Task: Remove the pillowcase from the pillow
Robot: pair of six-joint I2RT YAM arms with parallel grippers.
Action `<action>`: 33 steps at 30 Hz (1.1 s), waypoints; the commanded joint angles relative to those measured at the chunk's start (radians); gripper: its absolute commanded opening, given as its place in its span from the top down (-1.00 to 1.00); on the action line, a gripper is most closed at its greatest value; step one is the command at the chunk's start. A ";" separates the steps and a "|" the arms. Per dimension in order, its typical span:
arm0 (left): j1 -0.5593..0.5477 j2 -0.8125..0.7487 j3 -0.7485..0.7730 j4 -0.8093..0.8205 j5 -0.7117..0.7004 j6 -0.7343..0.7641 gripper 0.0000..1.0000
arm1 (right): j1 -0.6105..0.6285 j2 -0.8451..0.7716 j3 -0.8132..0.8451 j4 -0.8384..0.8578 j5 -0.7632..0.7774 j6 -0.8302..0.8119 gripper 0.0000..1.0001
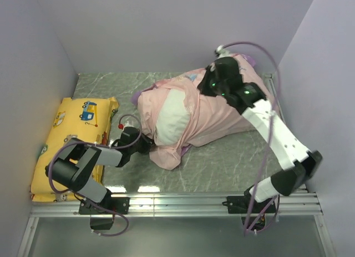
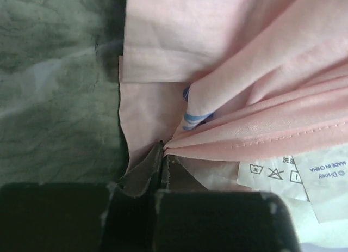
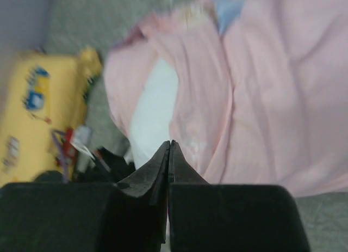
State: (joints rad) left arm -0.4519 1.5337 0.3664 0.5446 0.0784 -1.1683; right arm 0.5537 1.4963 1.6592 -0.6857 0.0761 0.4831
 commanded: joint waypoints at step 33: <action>-0.034 -0.165 0.043 -0.357 -0.109 0.130 0.99 | 0.466 0.406 -0.121 0.083 0.479 -0.052 -0.58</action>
State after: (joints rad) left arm -0.4835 1.3823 0.4232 0.2600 -0.0013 -1.0618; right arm 1.0363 1.8668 1.4792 -0.5438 0.4610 0.3885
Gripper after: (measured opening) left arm 0.014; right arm 0.788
